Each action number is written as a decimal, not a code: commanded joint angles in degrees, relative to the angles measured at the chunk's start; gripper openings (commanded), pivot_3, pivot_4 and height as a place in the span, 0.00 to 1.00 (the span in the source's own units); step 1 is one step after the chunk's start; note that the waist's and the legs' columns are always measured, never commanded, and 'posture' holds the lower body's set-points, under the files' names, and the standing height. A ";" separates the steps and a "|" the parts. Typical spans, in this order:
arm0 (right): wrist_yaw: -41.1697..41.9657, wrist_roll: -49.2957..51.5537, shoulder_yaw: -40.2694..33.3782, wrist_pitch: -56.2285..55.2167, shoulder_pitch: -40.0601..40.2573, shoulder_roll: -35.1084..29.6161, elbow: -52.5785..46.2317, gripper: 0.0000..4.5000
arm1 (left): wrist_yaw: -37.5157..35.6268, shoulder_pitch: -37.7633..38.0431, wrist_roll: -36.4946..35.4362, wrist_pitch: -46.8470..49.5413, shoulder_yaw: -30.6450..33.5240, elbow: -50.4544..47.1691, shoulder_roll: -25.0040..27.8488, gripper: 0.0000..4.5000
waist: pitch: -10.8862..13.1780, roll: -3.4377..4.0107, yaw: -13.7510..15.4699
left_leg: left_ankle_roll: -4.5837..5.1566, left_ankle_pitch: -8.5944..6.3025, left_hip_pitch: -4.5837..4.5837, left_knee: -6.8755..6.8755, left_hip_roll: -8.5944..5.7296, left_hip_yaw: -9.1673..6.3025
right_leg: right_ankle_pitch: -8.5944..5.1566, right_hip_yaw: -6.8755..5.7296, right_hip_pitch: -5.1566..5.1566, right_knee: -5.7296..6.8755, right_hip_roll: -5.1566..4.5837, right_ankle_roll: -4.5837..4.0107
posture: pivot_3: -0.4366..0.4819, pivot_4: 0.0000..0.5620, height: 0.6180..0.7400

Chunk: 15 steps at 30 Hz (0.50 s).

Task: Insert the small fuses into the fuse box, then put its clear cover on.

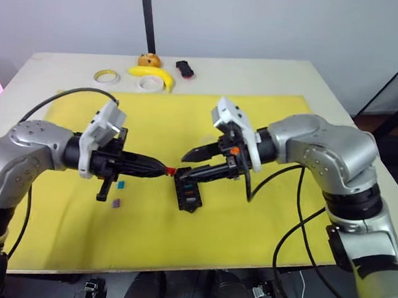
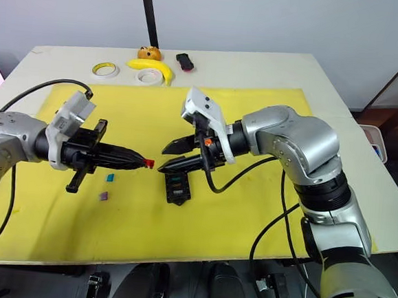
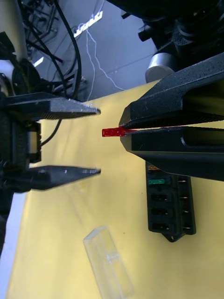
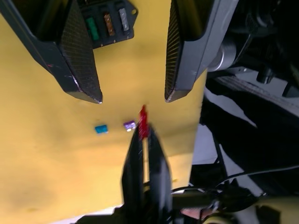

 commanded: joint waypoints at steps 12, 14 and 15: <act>-1.70 3.34 -0.54 2.28 -1.65 0.78 -1.30 0.48 | 0.71 -1.34 1.32 -2.33 0.18 -0.47 -1.91 0.00 | 0.00 0.00 0.04 | 0.00 0.00 -0.01 0.01 0.02 -0.02 | 0.00 0.00 0.01 0.00 -0.01 0.00 | 0.48 0.27 1.00; -1.56 3.28 -0.42 2.18 -1.73 0.68 -1.21 0.48 | 0.77 -0.95 1.40 -2.53 0.29 -0.58 -1.93 0.00 | 0.00 0.00 0.04 | 0.00 0.00 -0.01 0.00 0.02 -0.03 | 0.00 0.00 0.01 0.00 -0.01 0.01 | 0.48 0.27 1.00; -1.55 3.30 -0.39 2.16 -1.79 0.65 -1.14 0.48 | 0.98 -0.81 1.39 -2.58 0.40 -0.61 -2.02 0.00 | 0.00 0.00 0.03 | 0.00 0.00 -0.01 0.01 0.02 -0.03 | 0.00 0.00 0.01 0.00 -0.01 0.00 | 0.48 0.27 1.00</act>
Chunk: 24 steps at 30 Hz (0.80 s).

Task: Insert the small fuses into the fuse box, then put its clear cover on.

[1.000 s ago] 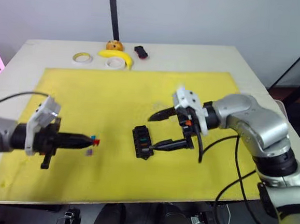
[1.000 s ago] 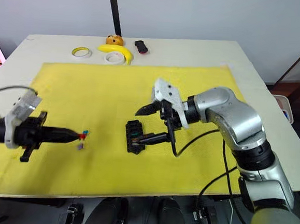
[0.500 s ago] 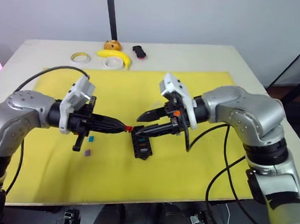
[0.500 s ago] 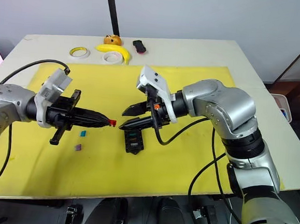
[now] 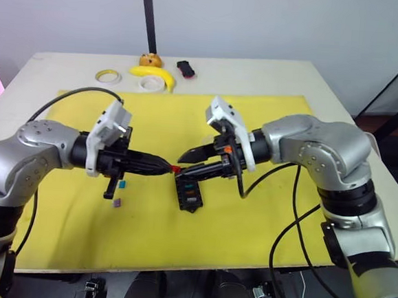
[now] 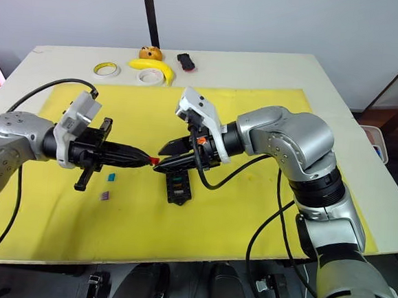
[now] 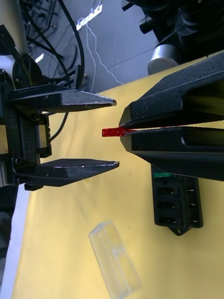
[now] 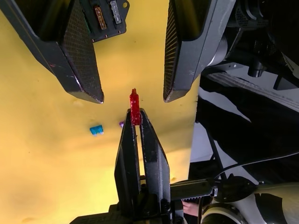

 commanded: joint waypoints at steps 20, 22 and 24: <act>1.23 -3.11 2.67 -6.03 -1.62 -1.97 -0.41 0.00 | 0.91 1.50 2.66 1.57 -1.51 -0.81 4.65 0.20 | 0.00 0.00 -0.15 | 0.00 0.00 0.00 0.00 0.00 0.00 | 0.00 0.00 0.00 0.00 0.01 0.00 | 0.48 0.27 1.00; 2.47 -6.74 5.29 -10.66 -1.40 -3.26 1.18 0.00 | 0.77 2.52 3.77 1.01 -1.34 -0.45 6.11 0.41 | 0.00 0.01 -0.18 | 0.00 0.00 0.00 -0.01 -0.02 0.00 | 0.00 0.00 -0.01 0.00 0.02 0.01 | 0.48 0.27 1.00; 5.00 -11.36 8.06 -18.50 -0.60 -4.59 2.66 0.00 | 0.77 3.91 5.43 0.12 -1.61 -0.15 7.30 0.65 | 0.00 0.01 -0.16 | 0.00 0.00 0.00 -0.01 -0.02 0.01 | -0.01 -0.01 -0.01 -0.01 0.03 0.01 | 0.48 0.27 1.00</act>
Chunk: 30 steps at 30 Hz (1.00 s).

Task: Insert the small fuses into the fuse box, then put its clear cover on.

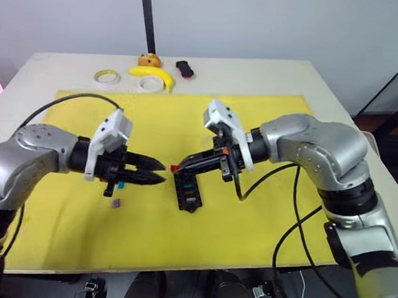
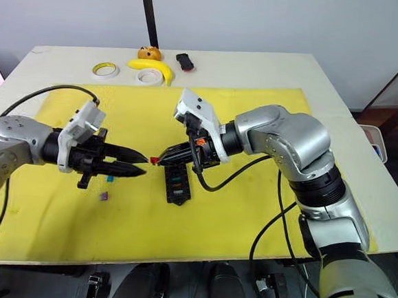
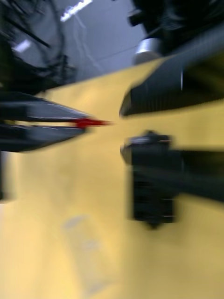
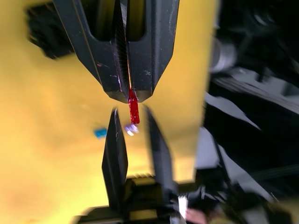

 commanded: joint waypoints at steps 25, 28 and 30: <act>19.10 -25.46 7.67 -43.05 -0.46 6.55 27.16 0.00 | 8.72 7.79 19.25 -11.84 -8.21 -0.25 -7.19 1.00 | 0.00 -0.01 0.16 | 0.00 0.00 0.00 0.01 0.01 0.04 | 0.00 0.01 0.00 0.04 -0.01 0.02 | 0.48 0.27 1.00; 19.00 -25.78 7.31 -42.68 -0.31 7.32 27.26 0.00 | 8.58 7.94 19.66 -12.22 -8.36 -0.25 -7.33 1.00 | 0.00 -0.01 0.17 | 0.00 0.00 0.00 0.01 0.02 0.02 | 0.00 0.00 0.00 0.05 -0.01 0.02 | 0.48 0.27 1.00; 18.92 -26.07 7.22 -42.70 -0.13 7.65 27.40 0.00 | 8.41 8.08 20.14 -12.68 -8.68 -0.16 -7.23 1.00 | 0.00 -0.01 0.16 | 0.00 0.00 0.00 0.01 0.02 0.02 | 0.00 0.00 0.00 0.05 -0.01 0.02 | 0.48 0.27 1.00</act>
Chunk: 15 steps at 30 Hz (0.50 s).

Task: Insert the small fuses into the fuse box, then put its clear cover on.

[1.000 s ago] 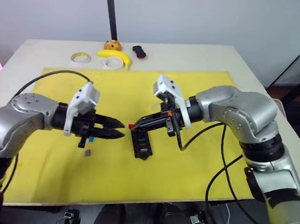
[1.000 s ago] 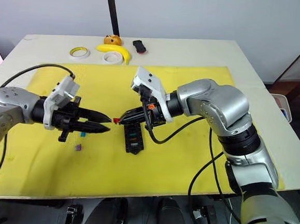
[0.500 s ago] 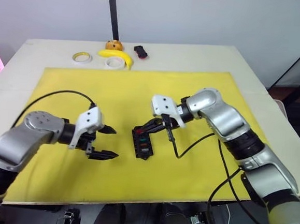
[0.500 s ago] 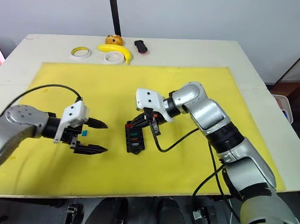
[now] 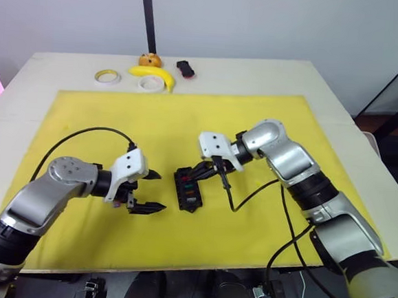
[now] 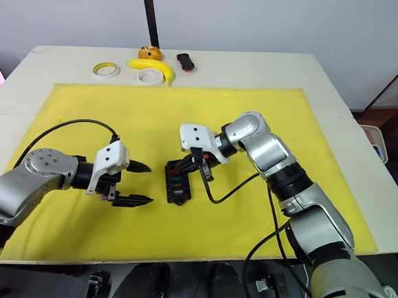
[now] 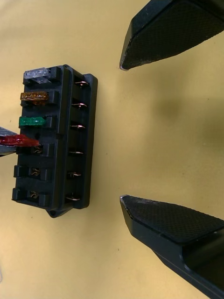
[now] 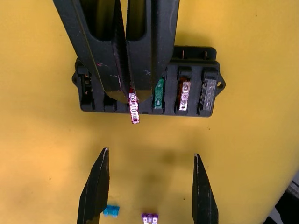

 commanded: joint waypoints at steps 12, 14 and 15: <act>0.59 -2.81 -1.88 -1.79 -0.47 0.88 1.73 0.00 | -0.82 0.38 1.69 -2.20 0.01 -1.68 0.16 1.00 | 0.00 0.00 0.01 | 0.00 0.00 0.00 0.01 -0.01 0.00 | 0.00 0.00 0.01 0.00 -0.02 0.00 | 0.48 0.27 1.00; 1.09 -2.75 -2.18 -1.61 -0.40 0.68 1.52 0.00 | -0.86 0.34 1.82 -2.31 -0.01 -1.56 0.13 1.00 | 0.00 0.00 0.01 | 0.00 0.00 0.01 0.01 -0.01 0.00 | 0.00 0.00 0.01 0.01 -0.01 0.00 | 0.48 0.27 1.00; 1.24 -2.70 -2.37 -1.47 -0.40 0.60 1.50 0.00 | -0.92 0.31 1.91 -2.38 -0.06 -1.47 0.14 1.00 | 0.00 0.00 0.01 | 0.00 0.00 0.01 0.01 -0.01 0.00 | 0.00 0.00 0.01 0.01 -0.01 0.00 | 0.48 0.27 1.00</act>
